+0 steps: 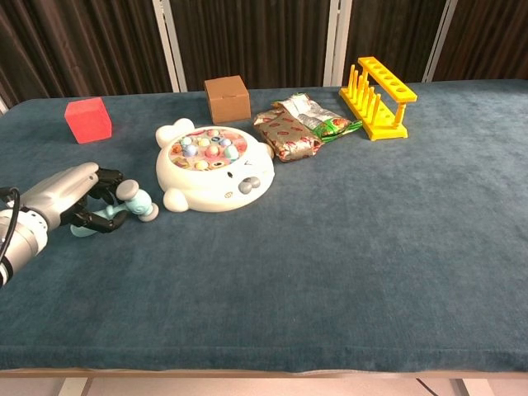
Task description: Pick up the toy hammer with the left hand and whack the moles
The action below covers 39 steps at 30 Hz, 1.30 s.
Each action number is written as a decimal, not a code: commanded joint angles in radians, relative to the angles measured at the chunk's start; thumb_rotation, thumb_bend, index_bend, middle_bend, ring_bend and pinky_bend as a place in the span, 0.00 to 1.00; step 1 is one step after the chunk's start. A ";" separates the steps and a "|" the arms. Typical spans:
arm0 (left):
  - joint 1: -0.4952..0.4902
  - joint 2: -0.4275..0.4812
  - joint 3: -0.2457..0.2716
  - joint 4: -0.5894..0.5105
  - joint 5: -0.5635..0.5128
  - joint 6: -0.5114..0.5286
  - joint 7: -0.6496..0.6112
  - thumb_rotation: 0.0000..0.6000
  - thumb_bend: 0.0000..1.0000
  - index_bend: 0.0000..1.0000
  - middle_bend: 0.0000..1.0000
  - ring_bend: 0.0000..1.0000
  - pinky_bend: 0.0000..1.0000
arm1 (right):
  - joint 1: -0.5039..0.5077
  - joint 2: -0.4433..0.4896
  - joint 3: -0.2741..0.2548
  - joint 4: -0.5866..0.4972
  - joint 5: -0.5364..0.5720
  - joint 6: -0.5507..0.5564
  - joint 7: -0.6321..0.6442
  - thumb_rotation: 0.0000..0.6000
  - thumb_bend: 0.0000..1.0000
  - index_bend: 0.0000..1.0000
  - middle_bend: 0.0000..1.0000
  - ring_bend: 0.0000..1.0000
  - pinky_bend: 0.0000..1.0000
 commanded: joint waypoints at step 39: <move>-0.020 -0.038 -0.011 0.087 -0.018 0.017 -0.036 1.00 0.71 0.67 0.71 0.61 0.51 | -0.001 -0.003 0.000 0.000 0.000 0.001 -0.005 1.00 0.22 0.00 0.00 0.00 0.00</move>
